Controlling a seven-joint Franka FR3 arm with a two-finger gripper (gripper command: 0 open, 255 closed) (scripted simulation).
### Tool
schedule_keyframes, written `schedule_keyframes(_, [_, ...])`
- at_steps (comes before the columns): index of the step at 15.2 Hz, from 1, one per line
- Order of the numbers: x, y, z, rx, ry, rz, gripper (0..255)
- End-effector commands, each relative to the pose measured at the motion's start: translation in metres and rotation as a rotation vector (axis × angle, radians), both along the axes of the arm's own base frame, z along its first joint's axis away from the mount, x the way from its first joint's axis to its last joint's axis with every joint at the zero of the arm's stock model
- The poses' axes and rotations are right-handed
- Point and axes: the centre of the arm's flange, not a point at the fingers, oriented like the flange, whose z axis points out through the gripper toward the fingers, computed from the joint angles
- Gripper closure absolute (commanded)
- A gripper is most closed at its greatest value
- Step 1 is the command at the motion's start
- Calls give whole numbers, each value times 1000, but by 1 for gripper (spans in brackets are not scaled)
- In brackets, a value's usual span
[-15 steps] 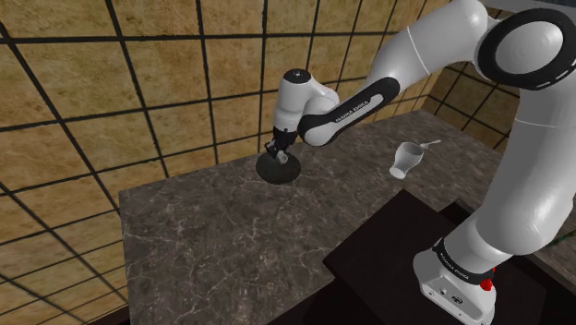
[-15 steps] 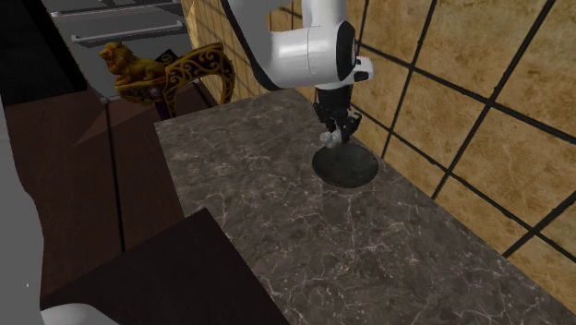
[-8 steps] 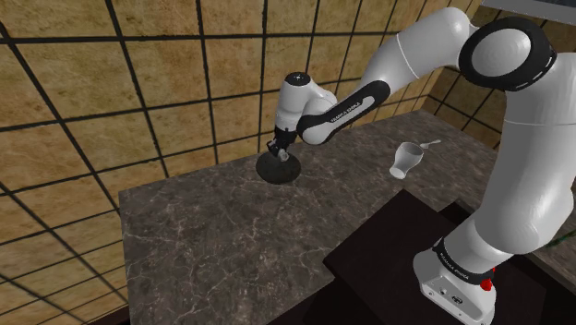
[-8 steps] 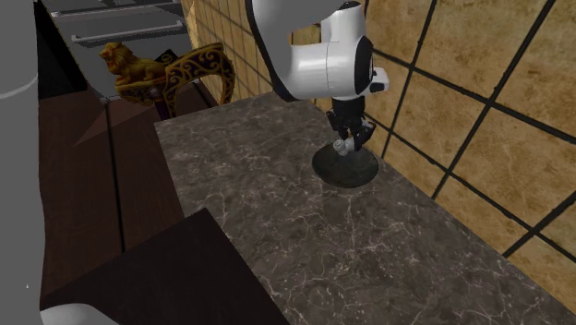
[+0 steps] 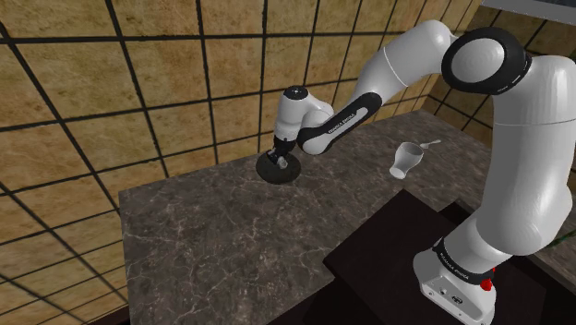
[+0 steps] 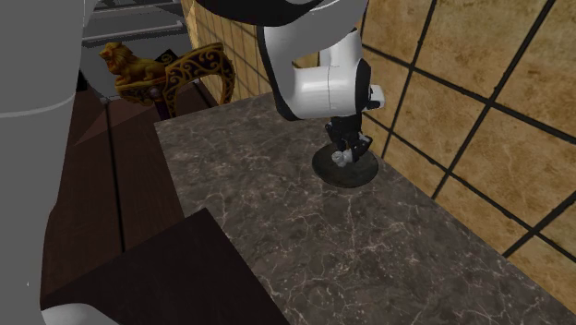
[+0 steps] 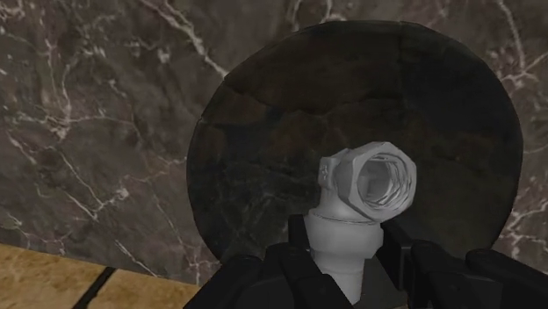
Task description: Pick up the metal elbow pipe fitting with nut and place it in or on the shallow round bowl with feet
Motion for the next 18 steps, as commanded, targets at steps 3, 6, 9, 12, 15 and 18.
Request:
schedule_keyframes(3, [0,0,-5,0,-1,0,255])
schedule_keyframes(6, [0,0,-5,0,-1,0,255])
schedule_keyframes(9, [0,0,-5,0,-1,0,0])
schedule_keyframes(12, [0,0,-5,0,-1,0,0])
schedule_keyframes(15, [-6,3,20,0,-1,0,0])
schedule_keyframes(18, [-11,5,43,0,-1,0,0])
